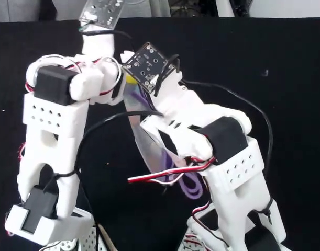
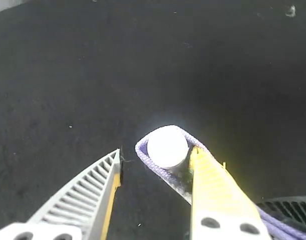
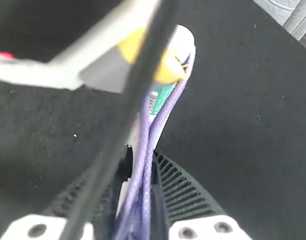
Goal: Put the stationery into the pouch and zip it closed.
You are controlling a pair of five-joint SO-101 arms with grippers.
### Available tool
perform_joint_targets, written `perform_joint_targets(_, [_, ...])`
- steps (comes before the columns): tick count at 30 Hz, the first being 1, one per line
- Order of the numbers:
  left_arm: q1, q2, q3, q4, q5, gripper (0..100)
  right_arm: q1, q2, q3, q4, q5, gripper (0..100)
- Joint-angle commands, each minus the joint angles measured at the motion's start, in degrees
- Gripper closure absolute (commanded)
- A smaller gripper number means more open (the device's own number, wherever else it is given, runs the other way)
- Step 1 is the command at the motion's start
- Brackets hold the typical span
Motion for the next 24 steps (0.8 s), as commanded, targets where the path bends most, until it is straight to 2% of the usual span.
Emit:
perform_joint_targets(1, [2.68,0.88,0.40,-0.09,-2.11,78,0.26,-0.57,1.27,2.11,0.62,98.7])
perform_joint_targets(8, [2.86,-0.62,0.66,2.02,-5.71,78,0.35,-5.67,1.71,3.25,0.70,98.7])
perform_joint_targets(12, [5.41,-4.31,4.70,2.29,-9.58,78,0.35,-5.76,1.71,4.57,0.70,98.7])
perform_joint_targets(19, [2.33,-16.79,-1.01,-0.18,-4.48,78,0.35,-5.85,1.71,4.66,0.53,98.7])
perform_joint_targets(24, [-3.38,-17.32,4.53,-3.34,-2.81,78,0.35,-5.85,1.71,4.66,0.26,98.7])
